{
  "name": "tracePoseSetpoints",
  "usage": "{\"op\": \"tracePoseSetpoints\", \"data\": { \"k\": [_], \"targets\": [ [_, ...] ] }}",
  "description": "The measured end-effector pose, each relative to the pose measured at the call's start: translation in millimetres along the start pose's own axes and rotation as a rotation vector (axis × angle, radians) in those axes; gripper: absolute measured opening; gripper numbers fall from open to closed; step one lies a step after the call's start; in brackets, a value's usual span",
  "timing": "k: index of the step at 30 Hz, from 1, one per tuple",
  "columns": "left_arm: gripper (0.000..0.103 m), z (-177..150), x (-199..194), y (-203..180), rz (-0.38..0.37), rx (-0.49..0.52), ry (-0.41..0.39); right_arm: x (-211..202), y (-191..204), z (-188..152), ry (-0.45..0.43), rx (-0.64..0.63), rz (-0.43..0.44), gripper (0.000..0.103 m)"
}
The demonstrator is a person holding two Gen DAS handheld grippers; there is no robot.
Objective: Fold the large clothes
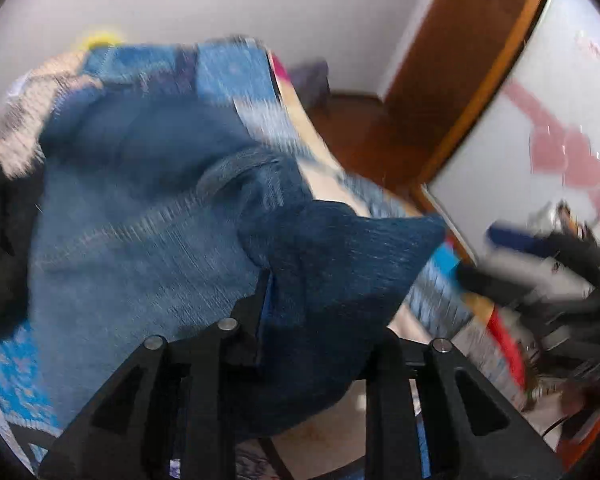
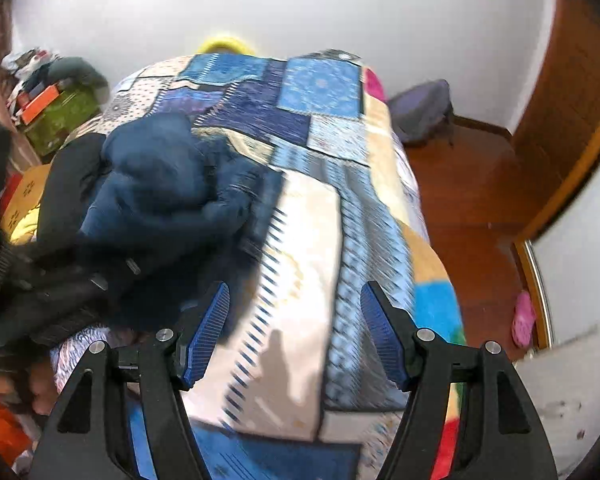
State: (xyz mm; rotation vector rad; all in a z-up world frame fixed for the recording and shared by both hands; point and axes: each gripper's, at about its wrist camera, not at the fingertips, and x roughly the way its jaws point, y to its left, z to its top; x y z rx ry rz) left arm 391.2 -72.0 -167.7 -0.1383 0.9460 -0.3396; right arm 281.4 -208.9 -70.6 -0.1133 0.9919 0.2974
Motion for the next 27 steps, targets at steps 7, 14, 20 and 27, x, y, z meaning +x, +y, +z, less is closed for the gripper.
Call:
{"op": "tracePoseSetpoints", "data": {
  "k": [7, 14, 20, 27],
  "targets": [
    [0.042, -8, -20, -10, -0.043, 0.085, 0.029, -8, -1, -6, 0.001, -0.003, 0.000, 0.065],
    [0.050, -31, -66, -9, -0.050, 0.111, -0.018, -26, 22, 3, -0.060, -0.037, 0.052, 0.065],
    [0.052, -36, -94, 26, 0.082, 0.085, -0.079, -16, 53, 18, -0.078, -0.087, 0.087, 0.065],
    [0.054, -51, -86, 77, 0.182, -0.007, -0.042, 24, 61, 15, 0.025, -0.048, 0.117, 0.065]
  ]
}}
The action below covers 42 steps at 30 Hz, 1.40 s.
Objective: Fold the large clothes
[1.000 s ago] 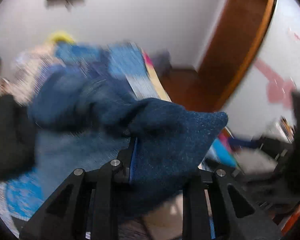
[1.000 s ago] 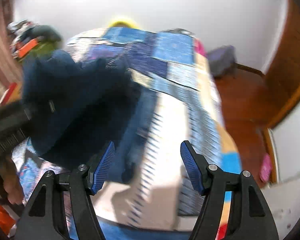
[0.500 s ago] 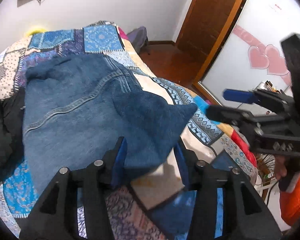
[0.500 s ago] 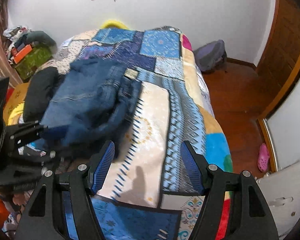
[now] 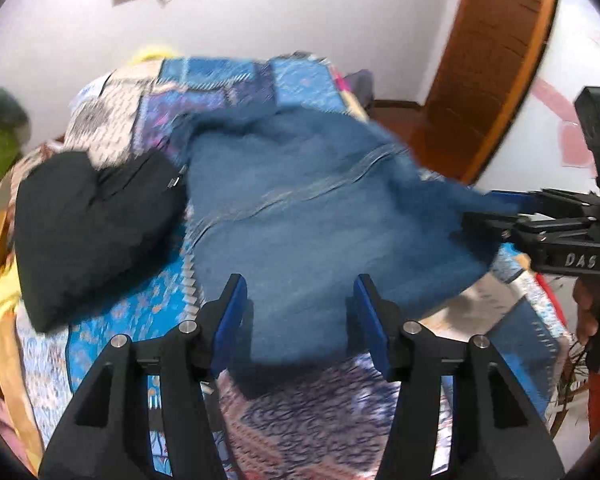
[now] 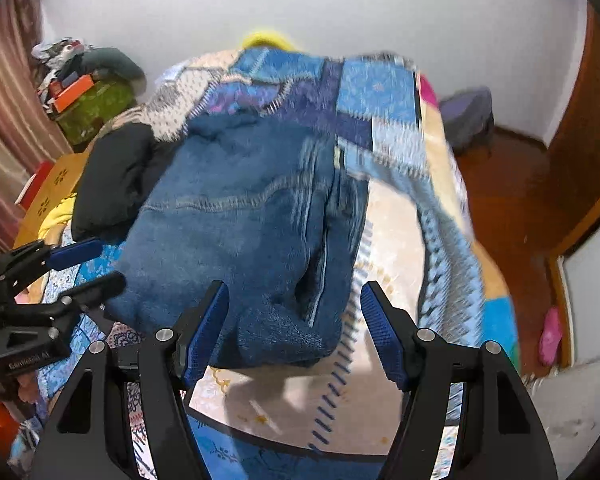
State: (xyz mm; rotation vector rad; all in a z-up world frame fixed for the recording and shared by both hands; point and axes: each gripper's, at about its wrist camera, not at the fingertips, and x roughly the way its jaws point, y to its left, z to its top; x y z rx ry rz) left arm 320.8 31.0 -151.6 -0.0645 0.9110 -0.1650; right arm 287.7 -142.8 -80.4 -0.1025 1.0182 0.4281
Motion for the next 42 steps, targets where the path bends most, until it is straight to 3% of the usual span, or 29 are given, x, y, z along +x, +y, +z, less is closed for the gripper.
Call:
{"op": "tracePoseSetpoints", "data": {
  "k": [3, 5, 7, 9, 19, 26, 32, 35, 39, 42],
  "targets": [
    [0.054, -17, 15, 11, -0.005, -0.028, 0.049, 11, -6, -9, 0.028, 0.014, -0.021, 0.065],
    [0.059, -24, 16, 15, -0.003, -0.036, 0.034, 12, -10, -16, 0.031, 0.029, -0.009, 0.066],
    [0.060, -26, 14, 17, -0.010, -0.040, 0.030, 9, -13, -19, 0.022, 0.045, -0.020, 0.076],
    [0.060, -27, 11, 20, -0.024, -0.051, 0.030, 4, -12, -19, 0.022, 0.042, -0.027, 0.076],
    [0.060, 3, -5, 49, 0.032, -0.056, -0.040, -2, 3, 8, -0.008, -0.081, -0.070, 0.076],
    [0.061, 17, 6, 84, 0.004, -0.144, -0.032, 23, 2, 36, 0.055, -0.107, -0.004, 0.076],
    [0.061, 21, 43, 99, -0.134, -0.222, 0.079, 55, -22, 45, 0.161, -0.028, 0.043, 0.076],
    [0.066, 20, 61, 105, -0.230, -0.289, 0.115, 71, -44, 44, 0.208, 0.072, 0.132, 0.080],
    [0.067, 20, 86, 112, -0.363, -0.388, 0.165, 84, -65, 38, 0.220, 0.185, 0.244, 0.088],
    [0.073, 22, 101, 116, -0.391, -0.428, 0.183, 84, -65, 39, 0.204, 0.196, 0.260, 0.090]
  ]
}}
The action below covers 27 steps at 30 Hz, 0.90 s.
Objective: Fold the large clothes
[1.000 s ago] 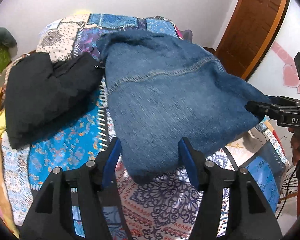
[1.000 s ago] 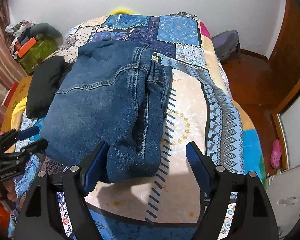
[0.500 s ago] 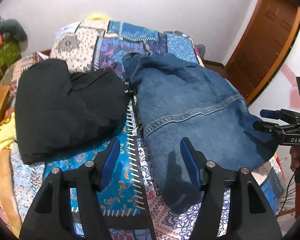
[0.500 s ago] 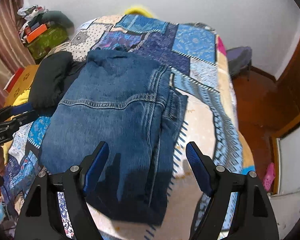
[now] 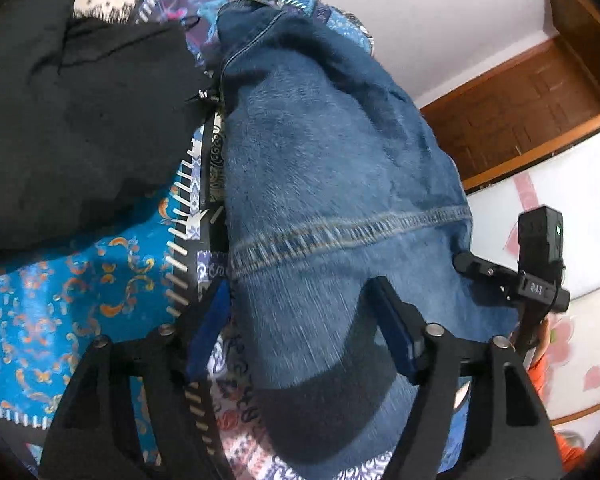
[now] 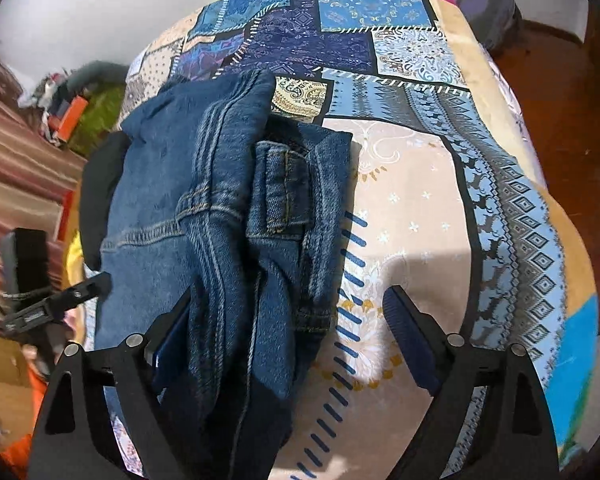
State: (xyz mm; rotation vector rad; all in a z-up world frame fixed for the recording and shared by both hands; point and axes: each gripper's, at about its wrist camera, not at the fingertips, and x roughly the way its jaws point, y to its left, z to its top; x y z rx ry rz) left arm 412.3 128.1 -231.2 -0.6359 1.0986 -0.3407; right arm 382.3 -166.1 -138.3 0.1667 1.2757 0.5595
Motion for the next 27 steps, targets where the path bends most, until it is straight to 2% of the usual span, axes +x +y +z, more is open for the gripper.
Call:
{"op": "tracePoseSetpoints", "data": {
  "k": [6, 10, 14, 15, 17, 18, 20, 22, 27],
  "targets": [
    [0.074, 18, 22, 10, -0.069, -0.069, 0.046, 6, 10, 15, -0.030, -0.036, -0.048, 0.090],
    [0.078, 19, 36, 18, -0.142, -0.131, 0.073, 11, 5, 26, -0.029, -0.001, -0.015, 0.090],
    [0.078, 20, 36, 17, -0.147, -0.142, 0.077, 9, 3, 26, -0.036, 0.013, 0.003, 0.087],
    [0.078, 19, 36, 14, -0.139, -0.139, 0.080, 8, 4, 24, -0.039, 0.014, 0.007, 0.082],
    [0.077, 20, 38, 11, -0.128, -0.132, 0.086, 8, 6, 23, -0.033, 0.021, 0.037, 0.064],
    [0.075, 19, 37, 8, -0.119, -0.125, 0.084, 8, 6, 22, -0.023, 0.041, 0.052, 0.060],
    [0.066, 17, 32, 1, -0.104, -0.106, 0.076, 8, 6, 21, -0.019, 0.063, 0.062, 0.053],
    [0.060, 14, 28, -9, -0.087, -0.083, 0.068, 8, 6, 20, -0.011, 0.085, 0.084, 0.040],
    [0.047, 4, 10, -44, -0.010, 0.026, 0.035, -4, 20, 15, -0.026, 0.083, 0.092, 0.030]
  ]
}}
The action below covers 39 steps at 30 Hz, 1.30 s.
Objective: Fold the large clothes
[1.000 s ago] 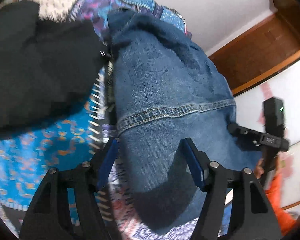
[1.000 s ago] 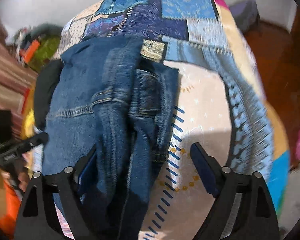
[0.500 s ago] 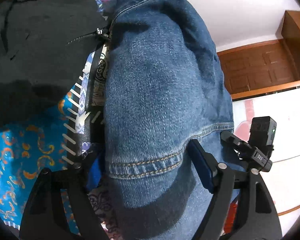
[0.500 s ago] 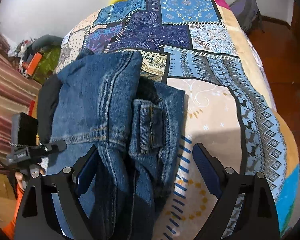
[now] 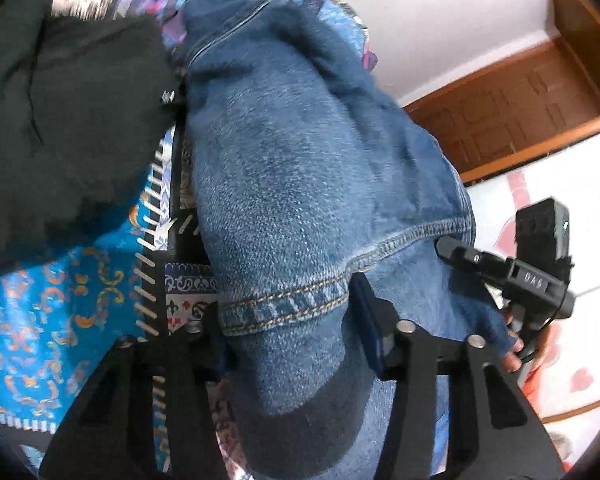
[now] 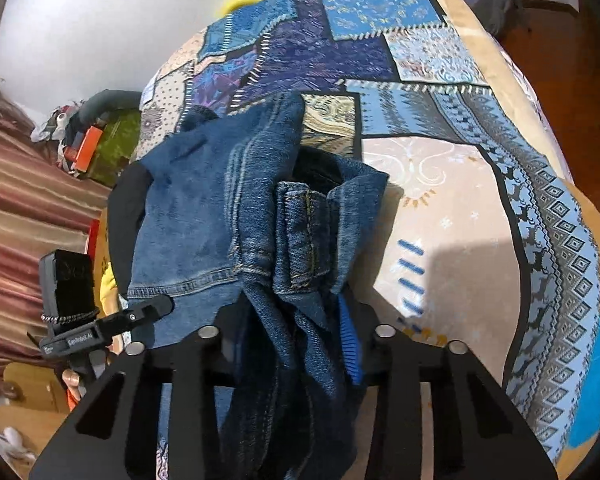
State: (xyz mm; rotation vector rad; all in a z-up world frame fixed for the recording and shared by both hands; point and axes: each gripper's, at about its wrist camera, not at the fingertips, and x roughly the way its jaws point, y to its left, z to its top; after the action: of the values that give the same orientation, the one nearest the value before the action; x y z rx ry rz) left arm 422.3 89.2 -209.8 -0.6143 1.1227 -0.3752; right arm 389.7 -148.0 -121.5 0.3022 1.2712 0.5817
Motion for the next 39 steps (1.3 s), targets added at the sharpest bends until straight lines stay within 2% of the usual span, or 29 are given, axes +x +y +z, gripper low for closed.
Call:
{"op": "tracePoseSetpoints", "data": {
  "k": [2, 8, 14, 15, 20, 27, 33, 39],
  "targets": [
    [0.043, -5, -9, -10, 0.011, 0.023, -0.013, -6, 10, -3, -0.010, -0.022, -0.013, 0.028],
    [0.041, -12, -49, -39, 0.030, 0.094, -0.080, -29, 39, -9, -0.041, -0.069, -0.005, 0.025],
    [0.040, -14, -107, -38, 0.039, 0.129, -0.163, -35, 75, -8, -0.081, -0.106, 0.007, 0.024],
    [0.040, -15, -125, -24, 0.037, 0.127, -0.180, -34, 83, -6, -0.087, -0.112, 0.015, 0.024],
    [0.040, -12, -177, -6, 0.041, 0.116, -0.255, -25, 128, 5, -0.110, -0.167, 0.047, 0.024],
    [0.040, -12, -244, 40, 0.110, 0.097, -0.350, 16, 190, 22, -0.106, -0.255, 0.108, 0.024],
    [0.040, 13, -268, 98, 0.159, 0.034, -0.387, 67, 227, 40, -0.079, -0.305, 0.133, 0.024],
    [0.040, 37, -259, 149, 0.206, 0.000, -0.399, 119, 245, 58, -0.070, -0.339, 0.135, 0.024]
  ]
}}
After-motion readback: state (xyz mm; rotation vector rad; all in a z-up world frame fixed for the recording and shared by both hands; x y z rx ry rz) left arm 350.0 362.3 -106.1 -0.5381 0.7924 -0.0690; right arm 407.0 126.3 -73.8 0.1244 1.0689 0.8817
